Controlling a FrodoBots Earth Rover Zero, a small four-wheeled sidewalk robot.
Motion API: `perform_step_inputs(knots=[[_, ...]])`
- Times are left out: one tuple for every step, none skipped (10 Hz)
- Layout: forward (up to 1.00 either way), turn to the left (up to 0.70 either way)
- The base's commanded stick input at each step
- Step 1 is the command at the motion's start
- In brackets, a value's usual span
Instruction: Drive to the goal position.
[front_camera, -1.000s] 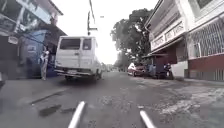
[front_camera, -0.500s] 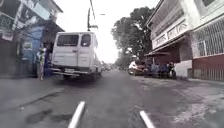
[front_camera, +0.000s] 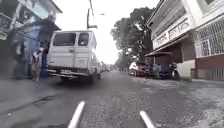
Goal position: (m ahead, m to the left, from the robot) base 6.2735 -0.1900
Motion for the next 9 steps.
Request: perform_step_inputs(knots=[[0.7,0.0],[0.7,0.0],[0.7,0.0],[0.7,0.0],[0.7,-0.01],[0.7,-0.1],[0.7,-0.22],[0.7,-0.33],[0.7,-0.35]])
